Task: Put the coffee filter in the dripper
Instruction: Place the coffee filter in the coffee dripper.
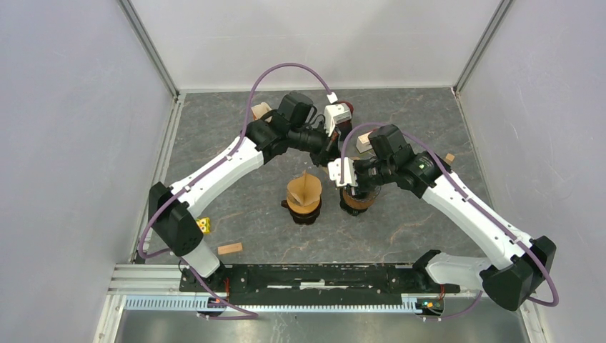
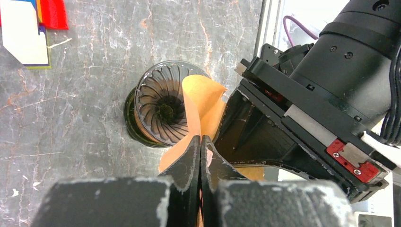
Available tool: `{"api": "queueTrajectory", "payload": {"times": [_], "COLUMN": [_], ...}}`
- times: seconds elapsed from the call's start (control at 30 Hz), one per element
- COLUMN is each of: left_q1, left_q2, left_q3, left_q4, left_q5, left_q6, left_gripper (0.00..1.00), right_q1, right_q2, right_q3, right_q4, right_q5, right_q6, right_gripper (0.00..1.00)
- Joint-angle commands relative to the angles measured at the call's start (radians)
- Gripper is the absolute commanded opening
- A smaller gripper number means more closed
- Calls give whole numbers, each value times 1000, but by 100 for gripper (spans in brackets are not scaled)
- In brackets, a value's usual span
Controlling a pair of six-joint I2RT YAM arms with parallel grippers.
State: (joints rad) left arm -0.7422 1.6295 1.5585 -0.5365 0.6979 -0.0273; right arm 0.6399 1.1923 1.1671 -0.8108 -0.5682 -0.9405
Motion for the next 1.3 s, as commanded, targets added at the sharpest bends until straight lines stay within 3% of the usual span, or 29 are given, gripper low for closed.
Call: {"api": "queueTrajectory", "payload": {"times": [0.0,0.83,1.1,1.27], "left_q1": [-3,-5,-5,-5], "left_q2": [-18,-43,-38,-22], "left_q3": [54,20,23,35], "left_q4": [2,30,40,83], "left_q5": [-3,83,81,80], "left_q6": [108,45,37,-28], "left_gripper": [2,2,2,2], "right_q1": [4,4,4,5], "right_q2": [-11,-47,-57,-53], "right_q3": [38,5,-3,-24], "right_q4": [-33,82,74,47], "right_q5": [-21,203,183,126], "right_q6": [-2,60,48,35], "right_gripper": [10,45,46,38]}}
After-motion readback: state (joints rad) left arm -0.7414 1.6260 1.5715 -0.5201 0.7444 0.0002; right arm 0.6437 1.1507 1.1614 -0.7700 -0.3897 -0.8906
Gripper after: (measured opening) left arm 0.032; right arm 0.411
